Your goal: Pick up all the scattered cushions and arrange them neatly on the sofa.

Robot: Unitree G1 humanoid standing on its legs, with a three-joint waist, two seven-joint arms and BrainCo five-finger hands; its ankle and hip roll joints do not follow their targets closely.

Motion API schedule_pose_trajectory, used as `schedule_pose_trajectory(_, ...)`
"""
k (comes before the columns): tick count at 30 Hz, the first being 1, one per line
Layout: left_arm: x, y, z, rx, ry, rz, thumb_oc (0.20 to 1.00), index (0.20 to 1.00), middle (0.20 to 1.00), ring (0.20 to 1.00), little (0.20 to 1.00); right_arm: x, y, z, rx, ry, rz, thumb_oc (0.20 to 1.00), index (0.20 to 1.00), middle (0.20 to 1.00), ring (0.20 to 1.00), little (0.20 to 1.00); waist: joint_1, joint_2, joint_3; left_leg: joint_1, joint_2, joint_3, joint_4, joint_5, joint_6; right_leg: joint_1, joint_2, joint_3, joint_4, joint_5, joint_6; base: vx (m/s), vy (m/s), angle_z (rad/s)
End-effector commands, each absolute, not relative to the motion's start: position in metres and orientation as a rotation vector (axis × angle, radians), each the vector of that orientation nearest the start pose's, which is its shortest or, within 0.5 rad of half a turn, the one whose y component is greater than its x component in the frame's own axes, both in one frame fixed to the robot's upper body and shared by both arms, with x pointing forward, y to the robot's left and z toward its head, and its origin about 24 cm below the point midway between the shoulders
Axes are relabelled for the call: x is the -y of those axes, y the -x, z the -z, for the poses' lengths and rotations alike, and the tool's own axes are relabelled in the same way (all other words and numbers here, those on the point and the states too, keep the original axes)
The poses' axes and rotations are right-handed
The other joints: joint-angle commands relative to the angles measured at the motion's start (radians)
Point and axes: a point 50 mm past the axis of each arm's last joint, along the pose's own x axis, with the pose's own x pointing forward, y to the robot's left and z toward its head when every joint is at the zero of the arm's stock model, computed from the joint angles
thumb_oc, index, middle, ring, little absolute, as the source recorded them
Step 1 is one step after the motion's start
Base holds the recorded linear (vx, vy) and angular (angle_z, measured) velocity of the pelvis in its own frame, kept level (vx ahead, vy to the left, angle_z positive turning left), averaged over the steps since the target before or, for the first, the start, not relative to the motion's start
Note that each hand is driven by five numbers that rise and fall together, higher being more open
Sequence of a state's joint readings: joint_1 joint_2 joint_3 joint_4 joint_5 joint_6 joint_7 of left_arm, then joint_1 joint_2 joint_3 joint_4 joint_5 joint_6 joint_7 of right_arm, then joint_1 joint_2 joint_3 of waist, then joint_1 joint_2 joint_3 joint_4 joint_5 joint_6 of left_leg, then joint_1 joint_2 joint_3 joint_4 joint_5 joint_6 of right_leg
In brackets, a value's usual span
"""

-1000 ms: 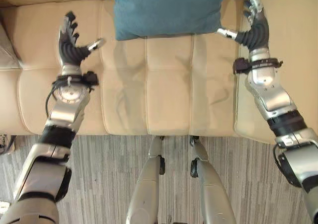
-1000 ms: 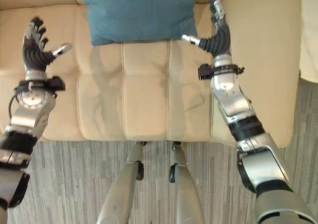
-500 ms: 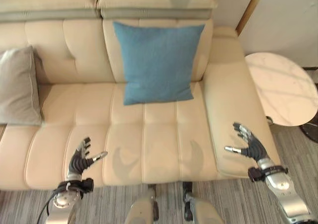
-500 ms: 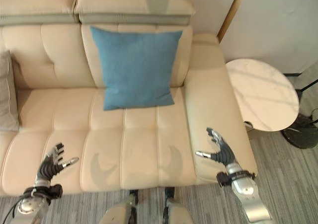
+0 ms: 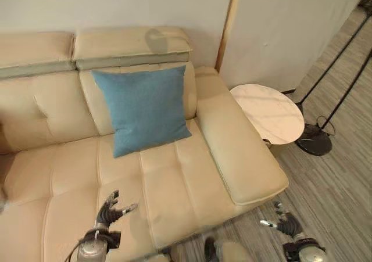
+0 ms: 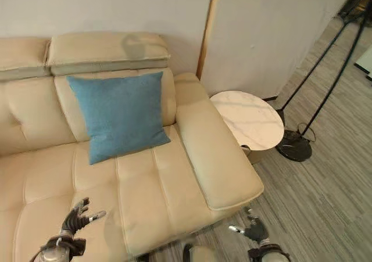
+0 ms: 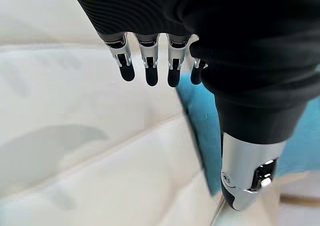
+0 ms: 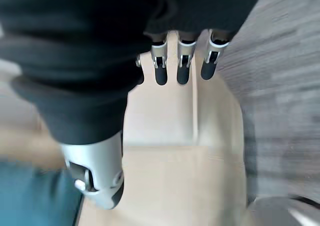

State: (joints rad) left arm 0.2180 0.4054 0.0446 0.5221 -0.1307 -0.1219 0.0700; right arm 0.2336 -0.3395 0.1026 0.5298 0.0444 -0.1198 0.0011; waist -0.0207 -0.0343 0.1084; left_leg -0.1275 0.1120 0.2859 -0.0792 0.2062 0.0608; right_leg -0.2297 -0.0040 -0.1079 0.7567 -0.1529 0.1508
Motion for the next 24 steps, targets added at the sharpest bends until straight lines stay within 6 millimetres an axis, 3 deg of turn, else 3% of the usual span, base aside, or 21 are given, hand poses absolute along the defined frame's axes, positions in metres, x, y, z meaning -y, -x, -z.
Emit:
schedule_pose_trajectory(1,-0.308,-0.152,0.062,-0.548,-0.320,-0.355,1.000,1.000,1.000,1.000,1.000,0.251,-0.180,0.062,-0.475,0.280,0.102,1.000,1.000,1.000,1.000,1.000,0.030,-0.049,0.027,-0.052,-0.039,-0.063,-0.008,-0.065,-0.111,0.271,-0.012,0.054,-0.642,-0.034,-0.053,-0.33,-0.274,0.07)
schedule_pose_trajectory(2,-0.307,-0.152,0.062,-0.546,-0.317,-0.354,1.000,1.000,1.000,1.000,1.000,0.255,-0.180,0.061,-0.469,0.283,0.116,1.000,1.000,1.000,1.000,1.000,0.033,-0.051,0.031,-0.078,-0.028,-0.074,-0.008,-0.043,-0.121,0.275,0.003,0.063,-0.703,-0.031,-0.063,-0.36,-0.269,-0.38)
schedule_pose_trajectory(3,-0.305,-0.156,0.059,-0.526,-0.303,-0.360,1.000,1.000,1.000,1.000,1.000,0.262,-0.181,0.058,-0.468,0.299,0.136,1.000,1.000,1.000,1.000,1.000,0.032,-0.038,0.047,-0.126,-0.017,-0.085,-0.008,0.002,-0.153,0.261,0.023,0.067,-0.763,0.000,-0.074,-0.30,-0.198,-0.37)
schedule_pose_trajectory(5,-0.304,-0.159,0.058,-0.514,-0.292,-0.363,1.000,1.000,1.000,1.000,1.000,0.266,-0.182,0.057,-0.469,0.313,0.148,1.000,1.000,1.000,1.000,1.000,0.035,-0.034,0.057,-0.142,-0.018,-0.104,-0.005,0.007,-0.169,0.253,0.024,0.060,-0.780,0.015,-0.073,-0.27,-0.098,-0.13)
schedule_pose_trajectory(7,-0.302,-0.163,0.055,-0.490,-0.284,-0.347,1.000,1.000,1.000,1.000,1.000,0.272,-0.185,0.052,-0.458,0.331,0.159,1.000,1.000,1.000,1.000,1.000,0.025,-0.041,0.073,-0.148,-0.049,-0.171,0.042,-0.039,-0.159,0.239,0.008,0.035,-0.805,0.051,-0.068,-0.34,-0.089,0.18)
schedule_pose_trajectory(11,-0.301,-0.164,0.054,-0.488,-0.290,-0.325,1.000,1.000,1.000,1.000,1.000,0.276,-0.183,0.051,-0.462,0.342,0.155,1.000,1.000,1.000,1.000,1.000,-0.003,-0.073,0.071,-0.090,-0.064,-0.206,0.207,-0.202,-0.137,0.210,-0.037,0.016,-0.817,0.095,-0.065,-0.20,-0.026,0.39)
schedule_pose_trajectory(13,-0.298,-0.165,0.056,-0.492,-0.277,-0.318,1.000,1.000,1.000,1.000,1.000,0.277,-0.182,0.051,-0.468,0.348,0.145,1.000,1.000,1.000,1.000,1.000,-0.014,-0.078,0.072,-0.043,-0.068,-0.234,0.230,-0.248,-0.137,0.204,-0.044,0.010,-0.817,0.102,-0.066,-0.07,0.008,0.17)
schedule_pose_trajectory(19,-0.292,-0.165,0.058,-0.503,-0.285,-0.288,1.000,1.000,1.000,1.000,1.000,0.279,-0.176,0.056,-0.501,0.345,0.150,1.000,1.000,1.000,1.000,1.000,-0.038,-0.049,0.048,0.052,-0.054,-0.214,0.099,-0.232,-0.140,0.203,-0.029,-0.014,-0.817,0.105,-0.063,0.00,0.072,0.20)
schedule_pose_trajectory(24,-0.295,-0.161,0.057,-0.507,-0.294,-0.288,1.000,1.000,1.000,1.000,1.000,0.278,-0.170,0.063,-0.536,0.317,0.158,1.000,1.000,1.000,1.000,1.000,-0.034,-0.053,0.027,0.105,-0.065,-0.200,0.039,-0.231,-0.131,0.215,-0.034,-0.002,-0.826,0.121,-0.049,0.05,0.089,0.01)
